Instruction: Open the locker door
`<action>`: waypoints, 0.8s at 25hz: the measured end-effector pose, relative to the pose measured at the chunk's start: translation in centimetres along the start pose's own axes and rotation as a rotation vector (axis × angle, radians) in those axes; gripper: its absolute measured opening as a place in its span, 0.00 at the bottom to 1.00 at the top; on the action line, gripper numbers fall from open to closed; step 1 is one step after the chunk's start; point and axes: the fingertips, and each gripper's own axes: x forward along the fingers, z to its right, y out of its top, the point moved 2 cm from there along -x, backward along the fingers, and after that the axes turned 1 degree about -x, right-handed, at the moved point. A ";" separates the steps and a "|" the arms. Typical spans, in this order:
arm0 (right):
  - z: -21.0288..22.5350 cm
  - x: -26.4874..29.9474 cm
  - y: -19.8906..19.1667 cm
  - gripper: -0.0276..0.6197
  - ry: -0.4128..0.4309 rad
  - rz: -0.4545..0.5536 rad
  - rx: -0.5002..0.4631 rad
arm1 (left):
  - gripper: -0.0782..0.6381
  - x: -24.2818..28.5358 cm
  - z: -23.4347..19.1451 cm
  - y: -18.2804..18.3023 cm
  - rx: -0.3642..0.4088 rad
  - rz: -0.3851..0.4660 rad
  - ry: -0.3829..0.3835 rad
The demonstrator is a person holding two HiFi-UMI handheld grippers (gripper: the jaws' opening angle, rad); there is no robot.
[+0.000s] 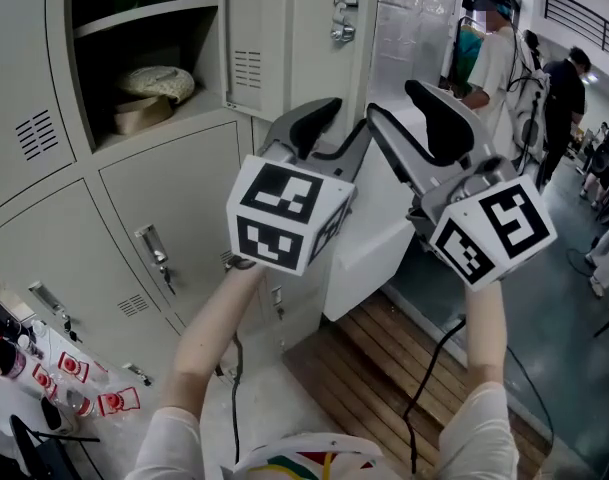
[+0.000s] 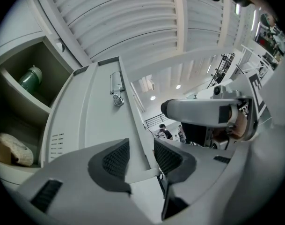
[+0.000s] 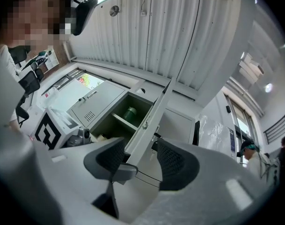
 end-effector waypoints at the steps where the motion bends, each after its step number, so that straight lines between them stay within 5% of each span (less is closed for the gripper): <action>1: 0.2 -0.2 -0.1 0.37 -0.005 -0.002 0.001 | 0.32 0.4 0.0 -0.2 -0.002 -0.003 0.003; 20: 1.7 -2.1 -2.8 0.36 -0.054 -0.073 0.016 | 0.33 3.3 -0.4 -1.2 -0.039 -0.036 0.010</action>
